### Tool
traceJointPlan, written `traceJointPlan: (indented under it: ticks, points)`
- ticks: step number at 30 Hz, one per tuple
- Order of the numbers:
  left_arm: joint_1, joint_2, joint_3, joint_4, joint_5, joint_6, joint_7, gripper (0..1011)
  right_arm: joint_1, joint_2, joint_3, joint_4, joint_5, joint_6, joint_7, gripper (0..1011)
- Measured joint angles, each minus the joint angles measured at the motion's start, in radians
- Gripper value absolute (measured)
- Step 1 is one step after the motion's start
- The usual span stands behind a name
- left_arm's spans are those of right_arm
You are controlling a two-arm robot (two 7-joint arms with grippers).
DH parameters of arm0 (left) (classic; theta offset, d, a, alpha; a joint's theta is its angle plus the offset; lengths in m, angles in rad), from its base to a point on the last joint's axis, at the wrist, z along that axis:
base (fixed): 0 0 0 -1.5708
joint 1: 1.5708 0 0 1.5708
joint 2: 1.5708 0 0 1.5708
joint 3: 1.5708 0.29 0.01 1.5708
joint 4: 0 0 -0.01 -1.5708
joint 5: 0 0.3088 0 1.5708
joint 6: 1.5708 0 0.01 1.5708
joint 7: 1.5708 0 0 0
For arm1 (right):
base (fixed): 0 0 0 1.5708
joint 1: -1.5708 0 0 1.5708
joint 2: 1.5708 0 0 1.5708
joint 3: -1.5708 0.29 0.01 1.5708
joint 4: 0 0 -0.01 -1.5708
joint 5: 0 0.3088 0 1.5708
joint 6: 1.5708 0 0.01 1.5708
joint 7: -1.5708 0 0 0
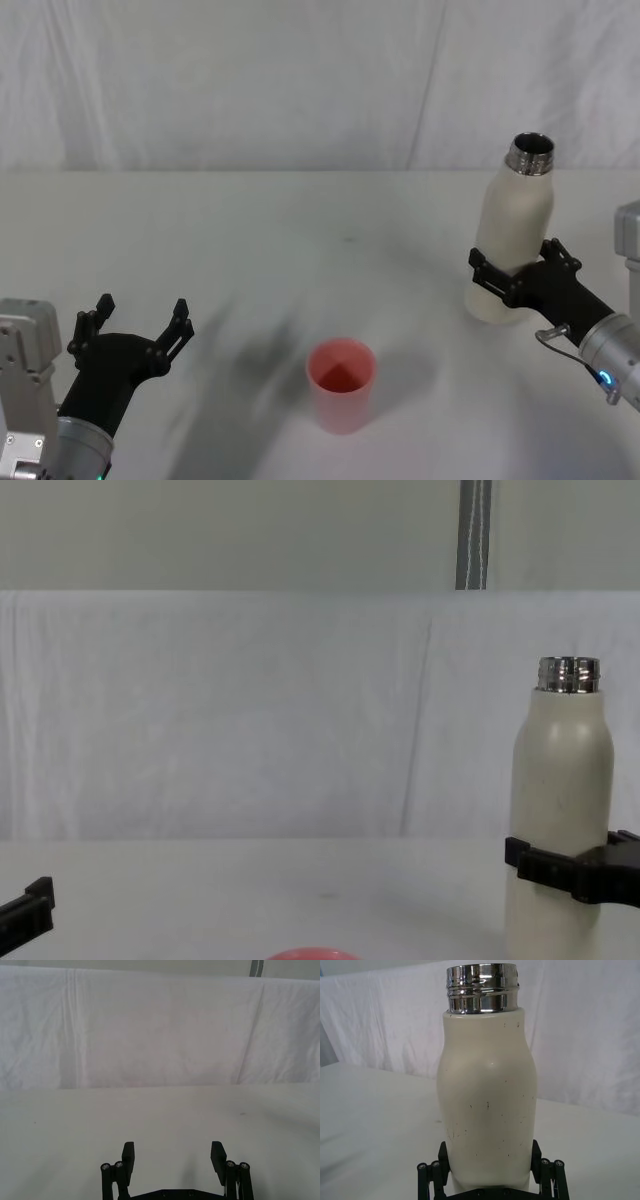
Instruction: Grasp the thermos with one hand and pour water into the cup lid.
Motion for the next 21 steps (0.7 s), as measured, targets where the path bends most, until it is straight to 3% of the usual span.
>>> traceJointPlan:
  ticks: [21]
  points:
    - [0.0,0.0,0.0,0.0,0.0,0.0,0.0,1001,0.001,-0.014,-0.004,0.023,-0.006,-0.006,-0.003,950]
